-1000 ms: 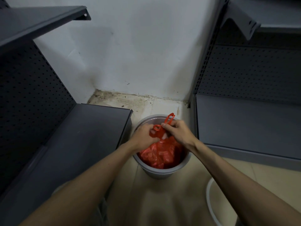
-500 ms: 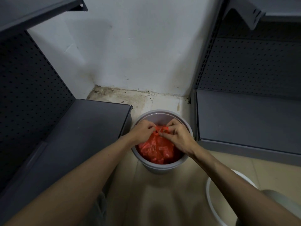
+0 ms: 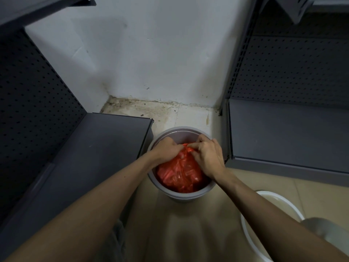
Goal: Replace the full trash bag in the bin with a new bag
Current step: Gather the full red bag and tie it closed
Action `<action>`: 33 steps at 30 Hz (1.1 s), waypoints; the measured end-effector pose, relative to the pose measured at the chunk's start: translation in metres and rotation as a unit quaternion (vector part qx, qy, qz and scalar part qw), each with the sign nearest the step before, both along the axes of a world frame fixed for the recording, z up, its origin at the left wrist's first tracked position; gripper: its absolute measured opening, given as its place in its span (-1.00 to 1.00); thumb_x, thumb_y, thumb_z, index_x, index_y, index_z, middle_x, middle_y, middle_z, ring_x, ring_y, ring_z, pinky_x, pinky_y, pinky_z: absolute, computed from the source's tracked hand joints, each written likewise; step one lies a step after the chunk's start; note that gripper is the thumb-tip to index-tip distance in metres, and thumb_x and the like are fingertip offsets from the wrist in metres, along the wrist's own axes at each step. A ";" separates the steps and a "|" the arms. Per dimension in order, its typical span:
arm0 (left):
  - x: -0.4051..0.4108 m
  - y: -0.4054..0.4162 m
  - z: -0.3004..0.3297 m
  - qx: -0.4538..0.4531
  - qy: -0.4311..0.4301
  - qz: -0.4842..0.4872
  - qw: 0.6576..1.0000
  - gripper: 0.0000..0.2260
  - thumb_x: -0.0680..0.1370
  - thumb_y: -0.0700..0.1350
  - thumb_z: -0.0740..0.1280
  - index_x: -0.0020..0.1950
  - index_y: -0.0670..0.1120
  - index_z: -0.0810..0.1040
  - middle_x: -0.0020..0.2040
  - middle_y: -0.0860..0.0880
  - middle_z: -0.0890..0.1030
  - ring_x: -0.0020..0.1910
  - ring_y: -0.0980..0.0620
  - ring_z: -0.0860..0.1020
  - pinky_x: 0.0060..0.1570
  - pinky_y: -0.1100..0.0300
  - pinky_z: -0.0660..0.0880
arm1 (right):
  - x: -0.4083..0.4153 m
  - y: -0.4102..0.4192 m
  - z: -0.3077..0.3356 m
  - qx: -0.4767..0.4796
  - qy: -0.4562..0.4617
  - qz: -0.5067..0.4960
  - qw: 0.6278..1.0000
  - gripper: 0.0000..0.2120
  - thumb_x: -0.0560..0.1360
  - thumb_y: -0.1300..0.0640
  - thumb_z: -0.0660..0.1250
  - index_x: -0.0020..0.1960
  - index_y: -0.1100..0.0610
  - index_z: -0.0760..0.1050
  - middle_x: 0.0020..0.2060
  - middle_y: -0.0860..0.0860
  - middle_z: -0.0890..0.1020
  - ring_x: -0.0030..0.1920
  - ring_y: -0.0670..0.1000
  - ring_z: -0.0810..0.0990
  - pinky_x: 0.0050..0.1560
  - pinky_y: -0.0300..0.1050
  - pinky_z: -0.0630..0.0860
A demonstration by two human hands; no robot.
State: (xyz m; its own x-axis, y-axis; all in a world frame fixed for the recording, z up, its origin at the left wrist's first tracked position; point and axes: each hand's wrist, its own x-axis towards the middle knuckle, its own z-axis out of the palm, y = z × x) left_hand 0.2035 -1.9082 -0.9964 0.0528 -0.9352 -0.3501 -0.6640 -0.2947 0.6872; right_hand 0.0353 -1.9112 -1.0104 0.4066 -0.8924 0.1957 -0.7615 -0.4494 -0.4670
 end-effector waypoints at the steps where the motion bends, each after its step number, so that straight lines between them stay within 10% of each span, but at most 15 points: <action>1: -0.003 0.001 0.000 0.006 0.034 0.038 0.999 -0.59 0.54 -0.04 0.27 -0.53 -0.04 0.46 -0.55 0.08 0.46 -0.59 0.19 0.39 -0.52 0.30 0.31 | 0.000 0.000 -0.001 0.002 -0.011 0.002 1.000 -0.80 0.48 0.09 0.35 0.05 -0.09 0.67 -0.21 -0.12 0.42 -0.10 0.00 0.50 -0.05 -0.18 0.12; 14: -0.010 0.003 -0.003 0.104 0.213 0.207 0.949 -0.81 0.43 -0.05 0.51 -0.20 -0.14 0.59 -0.41 -0.02 0.45 -0.41 0.05 0.37 -0.42 0.19 0.24 | -0.009 0.001 -0.004 0.045 -0.112 0.043 0.992 -0.81 0.52 0.11 0.36 0.09 0.01 0.67 -0.12 -0.03 0.66 -0.10 -0.02 0.61 0.04 -0.01 0.49; 19: -0.008 0.004 -0.001 0.097 0.205 0.219 0.949 -0.72 0.42 -0.01 0.47 -0.39 -0.05 0.47 -0.48 0.02 0.42 -0.45 0.07 0.36 -0.43 0.21 0.23 | -0.009 0.000 -0.002 0.098 -0.136 0.054 0.984 -0.84 0.54 0.03 0.36 -0.03 0.03 0.69 -0.15 -0.06 0.65 -0.15 -0.07 0.61 -0.03 -0.03 0.52; 25: -0.005 0.008 0.006 -0.021 0.089 0.217 0.972 -0.81 0.36 -0.03 0.37 -0.45 -0.04 0.54 -0.50 0.01 0.50 -0.43 0.01 0.50 -0.28 0.16 0.47 | 0.000 0.003 0.003 0.201 -0.258 -0.132 0.936 -0.77 0.47 -0.09 0.40 -0.35 -0.15 0.65 -0.42 -0.16 0.66 -0.32 -0.19 0.63 -0.22 -0.14 0.55; 33: 0.022 0.023 0.005 -0.079 -0.125 0.166 0.975 -0.76 0.40 -0.03 0.40 -0.44 -0.10 0.56 -0.49 0.00 0.54 -0.41 0.01 0.58 -0.33 0.14 0.51 | -0.009 -0.004 0.010 0.197 -0.030 -0.212 0.957 -0.72 0.45 0.00 0.30 -0.24 0.21 0.61 -0.20 0.21 0.69 -0.10 0.27 0.64 -0.04 0.07 0.58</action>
State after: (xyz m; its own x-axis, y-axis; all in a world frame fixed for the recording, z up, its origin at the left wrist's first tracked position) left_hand 0.2256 -1.8849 -0.9913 0.4272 -0.8930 -0.1414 -0.7018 -0.4261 0.5709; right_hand 0.0261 -1.9148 -1.0001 -0.0105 -0.9838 -0.1790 -0.8030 0.1150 -0.5848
